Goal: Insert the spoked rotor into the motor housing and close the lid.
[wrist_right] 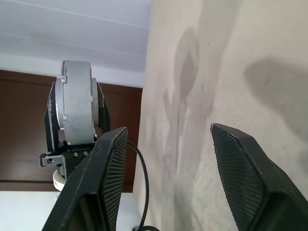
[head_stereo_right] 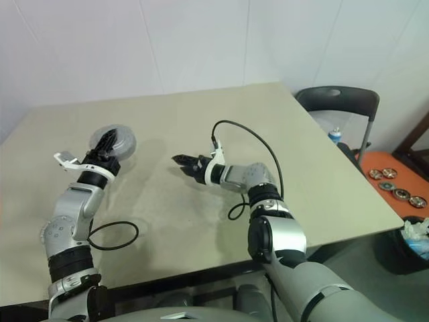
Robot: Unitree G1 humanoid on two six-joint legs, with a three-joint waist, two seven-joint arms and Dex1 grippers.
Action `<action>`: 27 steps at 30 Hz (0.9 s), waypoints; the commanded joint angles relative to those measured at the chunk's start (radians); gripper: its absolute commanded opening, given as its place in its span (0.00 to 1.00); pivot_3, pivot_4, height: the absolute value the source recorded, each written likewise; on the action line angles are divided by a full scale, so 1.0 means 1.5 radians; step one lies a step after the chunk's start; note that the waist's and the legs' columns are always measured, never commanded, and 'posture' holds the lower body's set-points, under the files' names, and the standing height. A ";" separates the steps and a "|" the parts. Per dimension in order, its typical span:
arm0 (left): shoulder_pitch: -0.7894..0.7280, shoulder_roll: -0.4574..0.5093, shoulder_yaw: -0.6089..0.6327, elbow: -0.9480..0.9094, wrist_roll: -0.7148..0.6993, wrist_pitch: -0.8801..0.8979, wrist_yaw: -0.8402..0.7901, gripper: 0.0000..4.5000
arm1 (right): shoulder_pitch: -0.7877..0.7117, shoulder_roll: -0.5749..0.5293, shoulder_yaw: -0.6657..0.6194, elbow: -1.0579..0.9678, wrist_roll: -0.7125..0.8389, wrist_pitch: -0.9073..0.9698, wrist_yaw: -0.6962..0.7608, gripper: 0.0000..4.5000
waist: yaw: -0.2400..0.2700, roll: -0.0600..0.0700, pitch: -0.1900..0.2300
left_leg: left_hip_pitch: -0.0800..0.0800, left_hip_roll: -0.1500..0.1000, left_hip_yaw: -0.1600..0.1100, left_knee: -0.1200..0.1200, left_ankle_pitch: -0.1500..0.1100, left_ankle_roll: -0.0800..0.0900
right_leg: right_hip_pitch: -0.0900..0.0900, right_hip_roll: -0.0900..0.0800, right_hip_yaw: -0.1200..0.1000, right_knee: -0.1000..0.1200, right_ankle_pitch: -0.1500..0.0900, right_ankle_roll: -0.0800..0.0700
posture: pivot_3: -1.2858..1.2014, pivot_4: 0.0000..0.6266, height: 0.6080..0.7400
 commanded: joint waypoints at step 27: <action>0.005 0.296 0.117 0.479 0.318 -0.076 -0.247 0.48 | -0.011 -0.011 0.015 -0.007 -0.052 -0.004 0.011 0.64 | -0.003 0.001 0.001 | 0.001 0.000 -0.001 -0.001 -0.001 0.002 | 0.000 0.000 -0.001 0.001 0.000 0.000 | 0.52 0.00 1.00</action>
